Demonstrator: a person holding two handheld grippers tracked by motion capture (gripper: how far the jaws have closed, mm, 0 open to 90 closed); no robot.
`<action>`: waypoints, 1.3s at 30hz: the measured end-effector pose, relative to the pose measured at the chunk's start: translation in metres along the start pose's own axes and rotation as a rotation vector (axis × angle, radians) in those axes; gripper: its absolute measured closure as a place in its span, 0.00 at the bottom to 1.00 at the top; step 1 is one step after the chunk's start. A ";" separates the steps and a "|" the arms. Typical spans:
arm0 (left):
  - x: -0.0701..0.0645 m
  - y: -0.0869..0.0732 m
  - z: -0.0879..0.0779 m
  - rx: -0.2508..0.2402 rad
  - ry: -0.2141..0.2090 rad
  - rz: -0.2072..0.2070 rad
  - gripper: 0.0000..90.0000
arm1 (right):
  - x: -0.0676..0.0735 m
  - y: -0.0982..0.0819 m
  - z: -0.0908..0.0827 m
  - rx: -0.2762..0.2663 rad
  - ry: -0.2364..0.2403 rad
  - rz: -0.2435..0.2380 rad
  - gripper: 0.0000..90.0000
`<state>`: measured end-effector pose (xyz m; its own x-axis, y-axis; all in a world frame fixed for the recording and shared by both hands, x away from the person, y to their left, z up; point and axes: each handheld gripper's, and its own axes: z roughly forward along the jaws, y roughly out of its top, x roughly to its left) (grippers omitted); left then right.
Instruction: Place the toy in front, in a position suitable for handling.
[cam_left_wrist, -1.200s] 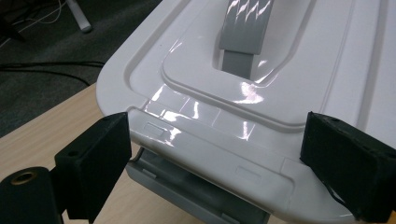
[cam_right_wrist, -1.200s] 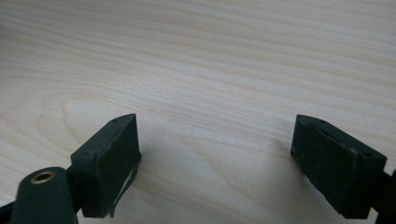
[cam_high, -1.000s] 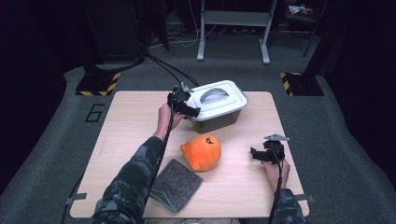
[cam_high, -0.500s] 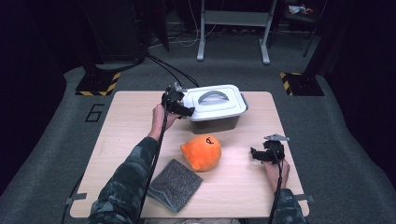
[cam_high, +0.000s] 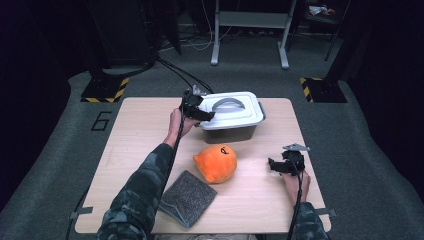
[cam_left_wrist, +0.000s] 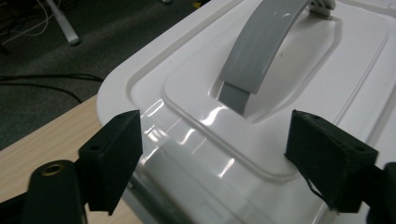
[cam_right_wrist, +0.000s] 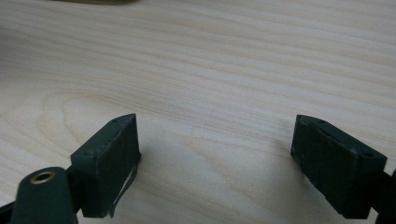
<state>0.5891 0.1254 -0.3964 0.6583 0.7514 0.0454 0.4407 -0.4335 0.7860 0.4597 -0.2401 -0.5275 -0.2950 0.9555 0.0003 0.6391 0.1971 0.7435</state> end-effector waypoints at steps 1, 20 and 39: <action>-0.001 0.004 0.004 0.000 -0.010 0.000 0.24 | 0.000 0.000 0.000 0.001 0.000 0.001 0.16; -0.007 0.013 0.020 -0.042 -0.036 0.033 0.58 | 0.000 0.000 0.000 0.000 0.002 -0.002 0.16; -0.010 0.014 0.022 -0.040 -0.003 0.082 0.74 | 0.000 0.000 0.000 0.001 0.002 -0.001 0.16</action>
<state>0.6024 0.1012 -0.3996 0.6932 0.7125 0.1084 0.3605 -0.4730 0.8039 0.4599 -0.2400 -0.5275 -0.2971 0.9548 0.0004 0.6391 0.1986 0.7431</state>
